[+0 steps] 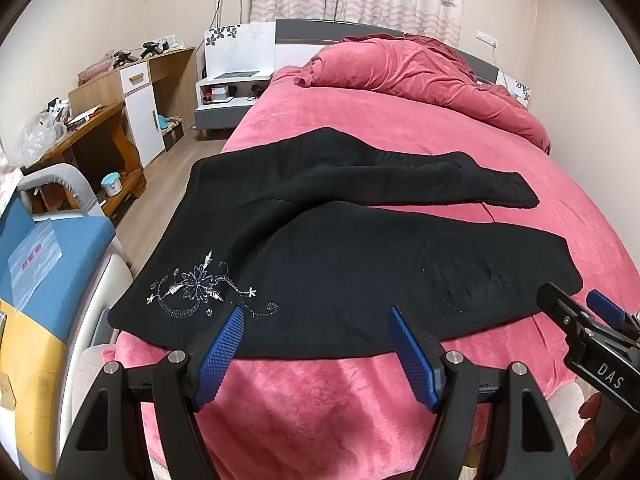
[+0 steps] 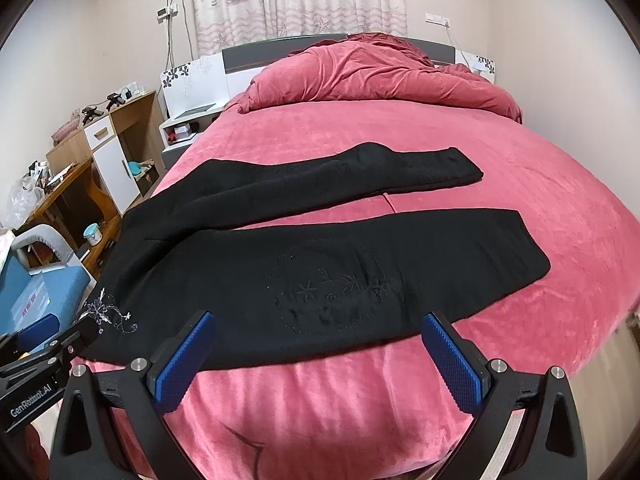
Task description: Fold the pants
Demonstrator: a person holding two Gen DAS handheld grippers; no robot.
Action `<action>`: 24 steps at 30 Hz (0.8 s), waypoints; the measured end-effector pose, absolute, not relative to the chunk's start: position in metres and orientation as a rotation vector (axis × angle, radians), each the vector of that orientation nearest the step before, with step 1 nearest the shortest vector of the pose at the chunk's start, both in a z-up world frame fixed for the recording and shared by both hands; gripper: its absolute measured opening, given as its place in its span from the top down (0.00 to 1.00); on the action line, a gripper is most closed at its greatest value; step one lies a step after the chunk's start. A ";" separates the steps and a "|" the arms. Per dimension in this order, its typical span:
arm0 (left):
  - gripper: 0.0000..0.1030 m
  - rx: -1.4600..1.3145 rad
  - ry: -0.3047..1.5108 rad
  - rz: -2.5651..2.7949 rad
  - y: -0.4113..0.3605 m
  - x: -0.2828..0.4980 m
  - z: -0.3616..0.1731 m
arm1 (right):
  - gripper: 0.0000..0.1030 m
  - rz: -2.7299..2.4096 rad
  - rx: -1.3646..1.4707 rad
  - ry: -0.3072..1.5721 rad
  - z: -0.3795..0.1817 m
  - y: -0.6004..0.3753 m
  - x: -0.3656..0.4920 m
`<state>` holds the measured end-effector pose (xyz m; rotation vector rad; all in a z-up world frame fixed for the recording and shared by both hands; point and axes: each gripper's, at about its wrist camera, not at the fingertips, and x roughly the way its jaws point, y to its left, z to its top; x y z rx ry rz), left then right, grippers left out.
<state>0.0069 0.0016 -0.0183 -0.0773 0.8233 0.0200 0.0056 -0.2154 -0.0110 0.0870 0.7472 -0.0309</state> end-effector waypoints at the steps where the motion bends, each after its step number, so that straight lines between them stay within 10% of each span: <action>1: 0.26 -0.078 0.825 0.021 0.002 0.007 -0.019 | 0.00 -0.029 0.086 0.748 -0.011 -0.215 0.006; 24: 0.26 -0.334 1.013 -0.008 0.061 0.031 -0.085 | 0.00 -0.094 0.301 0.885 -0.069 -0.304 0.030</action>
